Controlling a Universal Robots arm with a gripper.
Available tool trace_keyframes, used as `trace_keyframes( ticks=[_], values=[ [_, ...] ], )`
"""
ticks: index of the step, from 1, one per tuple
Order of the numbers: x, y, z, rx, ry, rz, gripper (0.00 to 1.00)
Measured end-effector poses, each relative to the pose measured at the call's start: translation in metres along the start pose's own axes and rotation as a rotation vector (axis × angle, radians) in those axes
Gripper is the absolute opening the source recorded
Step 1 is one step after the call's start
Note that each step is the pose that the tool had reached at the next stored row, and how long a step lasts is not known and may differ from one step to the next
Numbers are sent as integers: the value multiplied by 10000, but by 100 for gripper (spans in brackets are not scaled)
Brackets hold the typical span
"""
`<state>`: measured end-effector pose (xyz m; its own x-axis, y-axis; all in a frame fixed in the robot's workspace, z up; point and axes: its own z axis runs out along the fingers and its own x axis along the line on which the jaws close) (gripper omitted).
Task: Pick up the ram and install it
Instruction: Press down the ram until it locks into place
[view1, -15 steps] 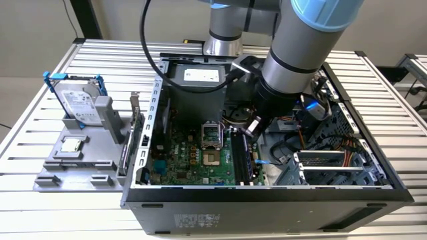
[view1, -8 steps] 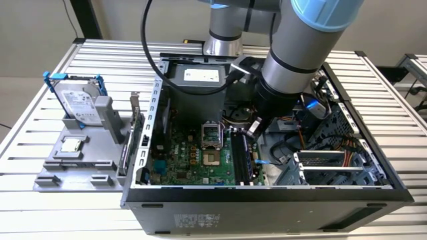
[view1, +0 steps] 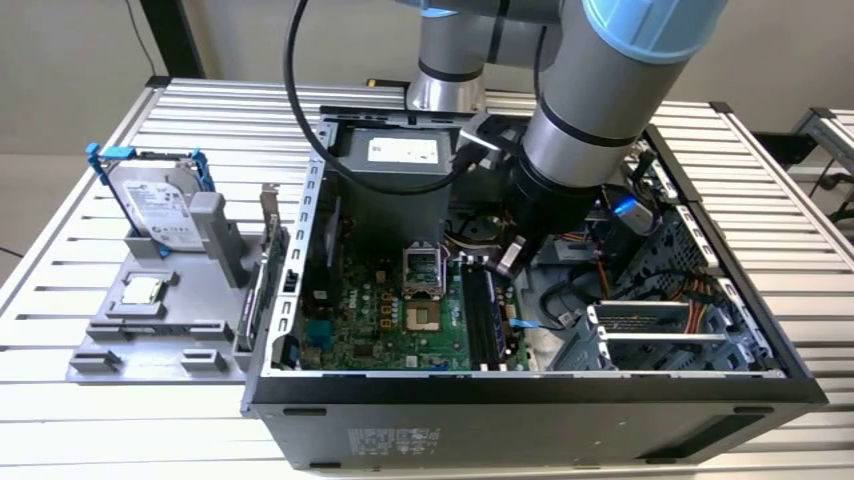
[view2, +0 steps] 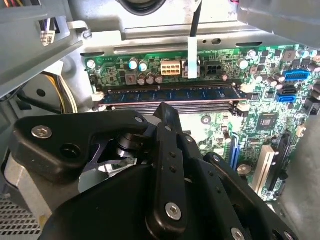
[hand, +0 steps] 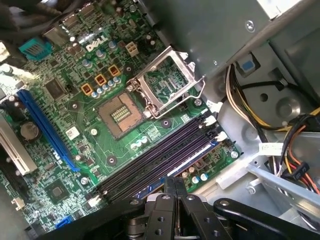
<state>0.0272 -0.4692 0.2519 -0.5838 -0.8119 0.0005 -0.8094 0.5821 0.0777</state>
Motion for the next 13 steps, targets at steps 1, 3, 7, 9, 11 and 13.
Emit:
trace_keyframes(
  ticks=[1, 3, 7, 9, 11, 13],
  values=[
    [0, 0, 0, -1, 6, -94, 0],
    [0, 0, 0, -2, 17, -256, 0],
    [0, 0, 0, -3, 36, -528, 0],
    [0, 0, -1, -3, 46, -651, 0],
    [0, 0, 0, -4, 53, -758, 0],
    [0, 0, 0, -5, 60, -868, 0]
  ],
)
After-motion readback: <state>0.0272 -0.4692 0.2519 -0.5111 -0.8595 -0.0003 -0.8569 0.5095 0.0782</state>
